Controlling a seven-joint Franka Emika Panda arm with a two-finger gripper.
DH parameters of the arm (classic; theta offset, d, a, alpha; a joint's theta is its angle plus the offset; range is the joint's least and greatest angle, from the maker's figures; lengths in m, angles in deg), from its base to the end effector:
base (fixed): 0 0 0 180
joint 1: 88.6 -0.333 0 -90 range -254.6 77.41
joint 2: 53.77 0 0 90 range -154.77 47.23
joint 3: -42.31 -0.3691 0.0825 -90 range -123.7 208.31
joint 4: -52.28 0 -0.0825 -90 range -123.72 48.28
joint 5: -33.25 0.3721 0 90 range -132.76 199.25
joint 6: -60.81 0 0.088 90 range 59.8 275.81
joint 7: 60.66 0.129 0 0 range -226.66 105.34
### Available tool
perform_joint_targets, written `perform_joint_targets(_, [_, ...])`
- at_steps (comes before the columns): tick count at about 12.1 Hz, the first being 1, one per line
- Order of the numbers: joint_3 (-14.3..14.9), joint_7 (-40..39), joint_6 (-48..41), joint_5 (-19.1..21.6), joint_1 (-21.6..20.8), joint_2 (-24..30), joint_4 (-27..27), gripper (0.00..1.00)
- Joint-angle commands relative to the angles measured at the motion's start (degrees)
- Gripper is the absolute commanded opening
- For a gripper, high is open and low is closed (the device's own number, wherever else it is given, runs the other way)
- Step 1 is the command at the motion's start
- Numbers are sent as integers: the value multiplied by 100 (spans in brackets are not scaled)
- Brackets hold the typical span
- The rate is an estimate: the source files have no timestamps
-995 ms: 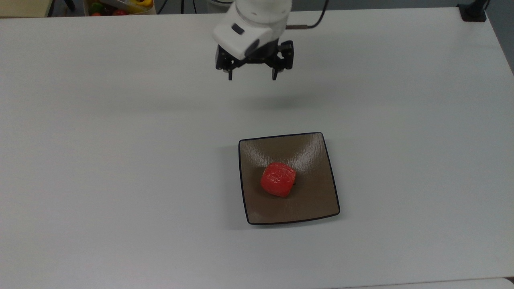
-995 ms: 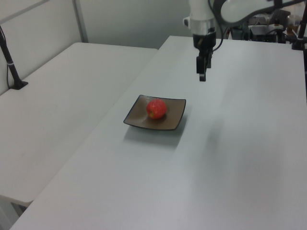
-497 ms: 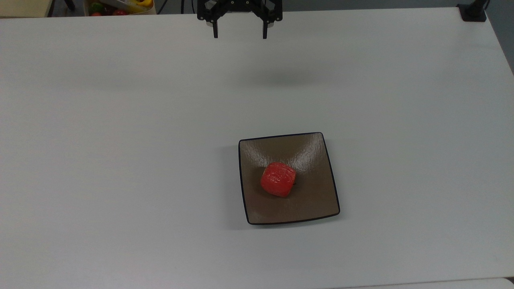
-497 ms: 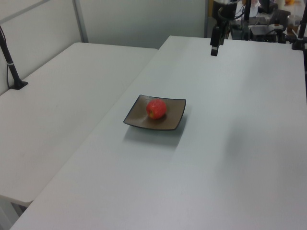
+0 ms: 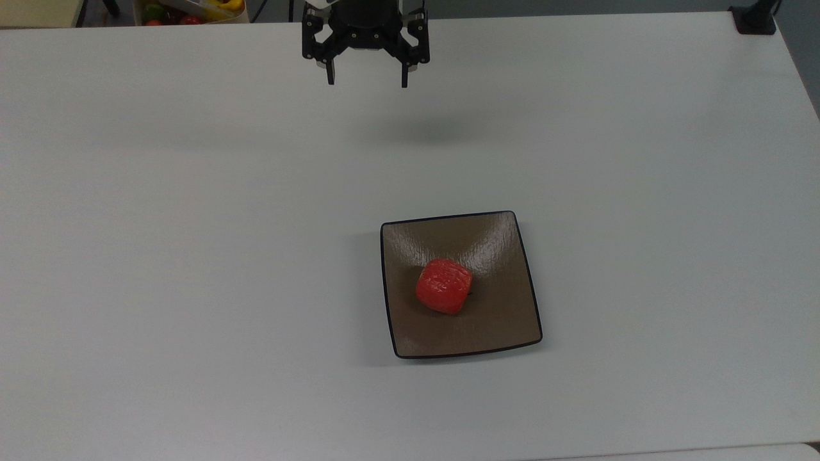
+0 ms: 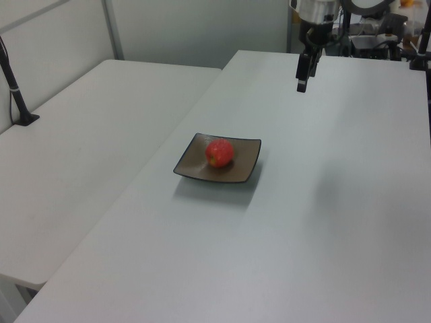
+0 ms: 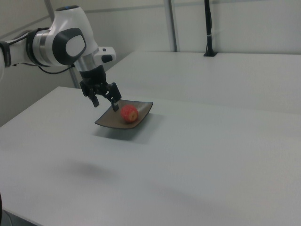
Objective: Apples placed on a ceramic plate
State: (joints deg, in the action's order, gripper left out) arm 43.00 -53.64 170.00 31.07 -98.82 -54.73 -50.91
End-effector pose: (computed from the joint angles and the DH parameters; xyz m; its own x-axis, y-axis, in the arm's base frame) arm 0.5614 0.0907 0.5690 0.9942 0.0557 0.0915 0.0535 -0.9982 0.0261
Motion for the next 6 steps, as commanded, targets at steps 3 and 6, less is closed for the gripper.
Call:
perform_joint_targets(3, [80,-236,-389,104,-14,193,-210,100])
perform_joint_targets(6, [80,-236,-372,86,30,193,-210,100])
